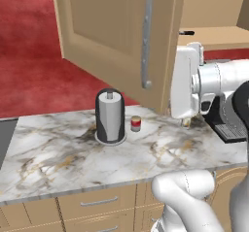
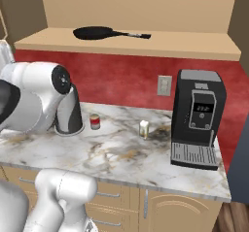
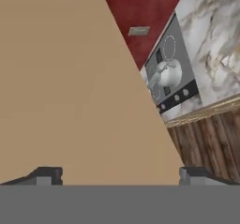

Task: Pick the pan from the cabinet and place it on the stove. Then turn on the stove burner for the pan.

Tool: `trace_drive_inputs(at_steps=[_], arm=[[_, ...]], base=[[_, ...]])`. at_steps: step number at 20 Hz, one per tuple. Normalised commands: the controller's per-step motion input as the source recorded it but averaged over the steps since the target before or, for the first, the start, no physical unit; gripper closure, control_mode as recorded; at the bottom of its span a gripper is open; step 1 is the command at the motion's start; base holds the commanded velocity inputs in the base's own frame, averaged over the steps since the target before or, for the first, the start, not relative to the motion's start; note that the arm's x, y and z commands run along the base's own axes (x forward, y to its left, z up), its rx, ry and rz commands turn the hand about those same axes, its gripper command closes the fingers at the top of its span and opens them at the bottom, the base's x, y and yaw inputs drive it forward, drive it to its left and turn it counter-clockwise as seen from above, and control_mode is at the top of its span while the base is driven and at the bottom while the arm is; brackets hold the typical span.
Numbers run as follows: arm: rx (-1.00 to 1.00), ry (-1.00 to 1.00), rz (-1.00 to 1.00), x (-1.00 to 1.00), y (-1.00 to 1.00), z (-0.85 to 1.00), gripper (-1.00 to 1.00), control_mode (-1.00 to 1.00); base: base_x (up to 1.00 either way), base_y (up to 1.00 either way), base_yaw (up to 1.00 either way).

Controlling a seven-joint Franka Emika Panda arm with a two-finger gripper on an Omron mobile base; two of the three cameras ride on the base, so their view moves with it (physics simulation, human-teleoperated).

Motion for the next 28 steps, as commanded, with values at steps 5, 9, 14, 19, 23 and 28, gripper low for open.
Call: trace_drive_inputs(at_steps=[5, 9, 14, 19, 23, 28], arm=[[0.0, 0.09, 0.07, -0.29, 1.0, 0.0, -1.0, -1.0], [0.0, 0.08, 0.07, -0.17, 1.0, 0.0, -1.0, -1.0], [0.0, 0.05, 0.04, -0.07, 0.89, -0.03, -1.0, -1.0], [-0.03, -0.12, 0.06, -0.16, 0.01, -0.05, -1.0, -1.0], [-0.04, -0.3, 0.13, -0.15, -0.51, -0.04, -1.0, -1.0], [-0.04, -0.36, 0.05, -0.16, -0.7, 0.0, -1.0, -1.0]], base=[[0.0, 0.0, 0.0], [0.0, 0.0, 0.0], [0.0, 0.0, 0.0], [0.0, 0.0, 0.0], [0.0, 0.0, 0.0], [0.0, 0.0, 0.0]])
